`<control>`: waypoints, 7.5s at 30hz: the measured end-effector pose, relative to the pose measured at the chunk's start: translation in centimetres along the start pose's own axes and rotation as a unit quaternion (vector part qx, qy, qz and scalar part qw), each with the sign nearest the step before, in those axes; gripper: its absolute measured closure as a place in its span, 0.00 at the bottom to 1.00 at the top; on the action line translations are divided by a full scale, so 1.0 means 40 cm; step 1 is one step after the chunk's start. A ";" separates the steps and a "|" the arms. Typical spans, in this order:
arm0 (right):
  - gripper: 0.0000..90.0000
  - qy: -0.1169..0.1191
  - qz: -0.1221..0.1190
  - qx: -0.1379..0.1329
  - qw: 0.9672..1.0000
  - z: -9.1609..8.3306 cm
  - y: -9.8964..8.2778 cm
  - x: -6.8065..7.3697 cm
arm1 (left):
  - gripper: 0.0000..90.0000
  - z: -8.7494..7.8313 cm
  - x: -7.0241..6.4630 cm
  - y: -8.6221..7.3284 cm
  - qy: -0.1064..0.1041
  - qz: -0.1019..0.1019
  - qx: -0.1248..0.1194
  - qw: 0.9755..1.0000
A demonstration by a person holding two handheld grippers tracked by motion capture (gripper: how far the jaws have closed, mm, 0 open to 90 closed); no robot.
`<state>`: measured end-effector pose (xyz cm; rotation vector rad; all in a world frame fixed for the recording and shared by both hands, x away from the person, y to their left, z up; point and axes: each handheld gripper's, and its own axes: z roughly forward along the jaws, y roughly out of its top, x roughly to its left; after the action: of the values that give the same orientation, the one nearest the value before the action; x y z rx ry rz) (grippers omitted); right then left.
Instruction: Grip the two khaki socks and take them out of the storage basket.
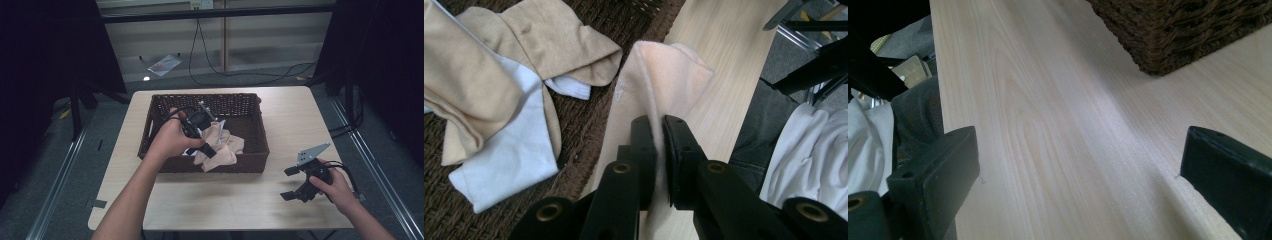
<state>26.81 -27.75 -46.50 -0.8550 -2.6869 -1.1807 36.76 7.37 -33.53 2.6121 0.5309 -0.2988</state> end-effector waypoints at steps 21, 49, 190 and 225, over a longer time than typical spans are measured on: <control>0.02 -0.001 0.001 0.000 1.000 -0.001 0.000 0.001 | 0.92 0.066 -0.032 -0.020 -0.003 0.006 0.003 1.000; 0.02 -0.002 -0.001 0.001 1.000 -0.001 0.001 0.001 | 0.25 -0.005 0.033 0.017 0.071 -0.029 -0.059 0.995; 0.02 0.004 -0.011 0.003 1.000 0.004 0.006 0.007 | 0.93 -0.083 0.137 0.052 0.063 -0.120 -0.018 0.991; 0.02 0.003 -0.009 0.002 1.000 0.000 0.007 0.013 | 0.92 -0.090 -0.075 0.067 -0.009 0.001 -0.016 1.000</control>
<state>26.53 -27.34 -46.16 -0.8264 -2.6969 -1.1799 35.60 5.92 -28.47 2.5772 0.5211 -0.3112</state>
